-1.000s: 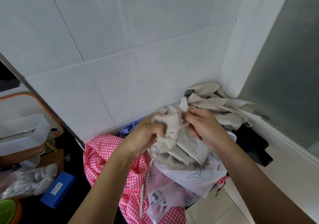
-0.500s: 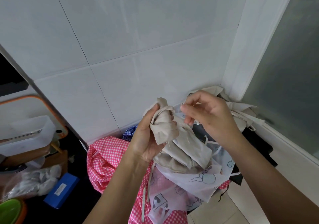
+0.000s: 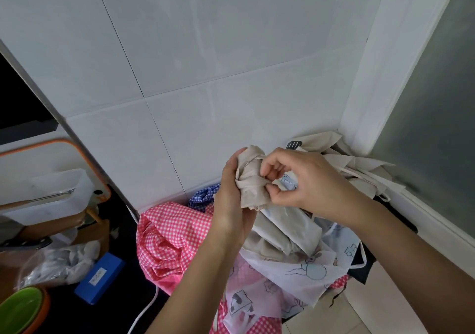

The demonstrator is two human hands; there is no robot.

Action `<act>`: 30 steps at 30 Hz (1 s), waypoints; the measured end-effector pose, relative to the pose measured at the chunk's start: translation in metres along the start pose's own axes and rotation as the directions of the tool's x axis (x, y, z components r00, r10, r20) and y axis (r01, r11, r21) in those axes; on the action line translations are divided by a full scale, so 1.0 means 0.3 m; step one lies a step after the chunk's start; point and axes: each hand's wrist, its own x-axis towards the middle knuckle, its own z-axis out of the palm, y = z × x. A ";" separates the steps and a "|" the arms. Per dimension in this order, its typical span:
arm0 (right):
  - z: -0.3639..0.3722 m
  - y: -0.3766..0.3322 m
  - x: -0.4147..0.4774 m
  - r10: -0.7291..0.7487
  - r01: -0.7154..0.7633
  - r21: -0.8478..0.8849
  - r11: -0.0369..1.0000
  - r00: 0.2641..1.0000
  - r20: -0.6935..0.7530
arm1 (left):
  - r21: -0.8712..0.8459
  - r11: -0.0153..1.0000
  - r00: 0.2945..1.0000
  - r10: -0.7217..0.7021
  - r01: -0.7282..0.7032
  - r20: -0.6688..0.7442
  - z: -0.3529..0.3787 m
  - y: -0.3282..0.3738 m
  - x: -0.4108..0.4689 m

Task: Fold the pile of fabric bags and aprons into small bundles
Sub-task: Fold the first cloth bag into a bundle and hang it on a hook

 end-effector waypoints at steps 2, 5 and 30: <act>0.001 0.002 0.001 -0.011 0.011 0.006 1.000 0.998 -0.056 | -0.020 1.000 1.000 0.019 -0.019 0.017 -0.001 0.002 -0.001; 0.008 0.002 0.005 -0.050 0.047 -0.025 0.999 0.986 -0.158 | -0.126 0.992 0.991 -0.002 0.019 0.133 -0.003 0.011 -0.011; 0.049 0.013 0.035 -0.120 0.105 -0.068 0.992 0.951 -0.286 | -0.038 0.998 0.998 0.059 -0.057 0.038 0.043 0.061 -0.020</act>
